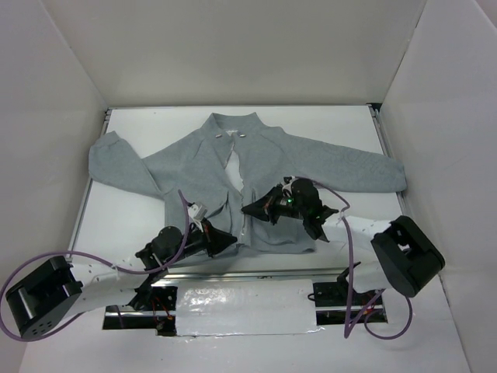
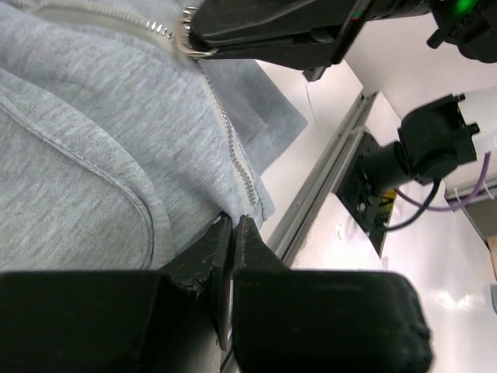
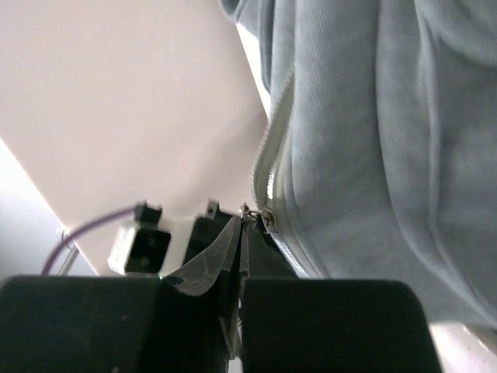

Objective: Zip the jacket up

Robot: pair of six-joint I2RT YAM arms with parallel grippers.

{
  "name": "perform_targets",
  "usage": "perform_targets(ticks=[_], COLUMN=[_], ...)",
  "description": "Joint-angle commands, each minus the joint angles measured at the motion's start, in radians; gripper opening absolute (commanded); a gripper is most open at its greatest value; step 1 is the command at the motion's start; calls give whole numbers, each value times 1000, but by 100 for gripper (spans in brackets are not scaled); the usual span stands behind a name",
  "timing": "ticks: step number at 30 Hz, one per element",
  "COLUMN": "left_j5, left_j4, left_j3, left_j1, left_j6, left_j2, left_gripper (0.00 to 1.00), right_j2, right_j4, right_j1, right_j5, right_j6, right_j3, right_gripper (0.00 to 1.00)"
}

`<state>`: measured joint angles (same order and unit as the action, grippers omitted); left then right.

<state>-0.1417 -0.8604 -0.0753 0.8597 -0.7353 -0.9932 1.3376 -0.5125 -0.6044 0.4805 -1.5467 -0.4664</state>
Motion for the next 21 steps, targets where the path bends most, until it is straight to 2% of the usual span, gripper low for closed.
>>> perform_targets(ticks=[1,7,12,21], left_j5=[-38,10,40,74], left_j4=[-2,52,113,153], left_j3=[23,23,26,40], left_j1=[41,78,93,107], left_j6=[7,1,5,5], left_j2=[7,45,90,114], left_gripper=[0,0,0,0], right_j2=[63,273,380,624], right_j4=[-98,-123,-46,114], right_j1=[60,124,158,242], right_j5=[-46,-20,-39,-22], right_j6=[16,43,91,143], right_j3=[-132,-297,-438,-819], right_gripper=[0,0,0,0])
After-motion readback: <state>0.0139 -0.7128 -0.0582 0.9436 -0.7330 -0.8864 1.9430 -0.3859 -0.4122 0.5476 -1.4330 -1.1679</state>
